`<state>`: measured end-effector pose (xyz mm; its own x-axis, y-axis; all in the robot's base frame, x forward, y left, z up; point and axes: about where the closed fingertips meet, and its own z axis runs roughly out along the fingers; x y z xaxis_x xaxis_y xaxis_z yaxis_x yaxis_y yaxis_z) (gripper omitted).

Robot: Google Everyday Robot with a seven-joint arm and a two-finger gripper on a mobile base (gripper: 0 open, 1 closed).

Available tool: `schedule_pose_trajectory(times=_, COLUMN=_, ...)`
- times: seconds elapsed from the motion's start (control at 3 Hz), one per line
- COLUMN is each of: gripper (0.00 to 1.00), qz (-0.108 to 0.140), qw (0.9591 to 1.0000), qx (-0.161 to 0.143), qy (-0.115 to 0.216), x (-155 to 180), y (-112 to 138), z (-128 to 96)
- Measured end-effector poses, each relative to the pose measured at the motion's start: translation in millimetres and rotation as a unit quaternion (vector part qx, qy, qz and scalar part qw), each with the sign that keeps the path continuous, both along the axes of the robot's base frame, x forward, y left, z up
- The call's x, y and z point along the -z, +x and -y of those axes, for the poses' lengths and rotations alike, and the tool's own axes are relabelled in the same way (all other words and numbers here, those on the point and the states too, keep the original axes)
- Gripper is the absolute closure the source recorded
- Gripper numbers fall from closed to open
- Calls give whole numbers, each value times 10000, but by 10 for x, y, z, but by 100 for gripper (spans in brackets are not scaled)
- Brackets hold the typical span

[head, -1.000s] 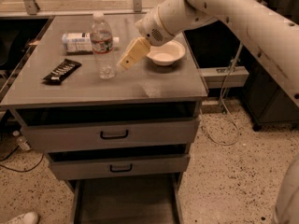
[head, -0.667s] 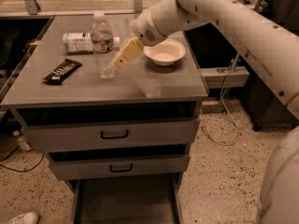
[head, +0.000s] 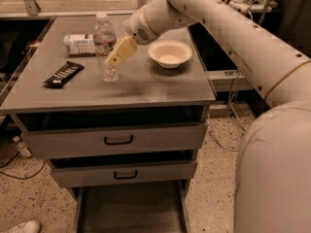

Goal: Place water bottle into bottom drawer

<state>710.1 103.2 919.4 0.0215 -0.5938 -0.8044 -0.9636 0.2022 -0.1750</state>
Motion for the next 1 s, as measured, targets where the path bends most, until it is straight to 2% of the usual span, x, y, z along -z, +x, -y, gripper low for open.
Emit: schedule_pose_trajectory(times=1.0, gripper=0, qz=-117, qw=9992, qx=-321, qy=189, x=18, y=-193, z=-127)
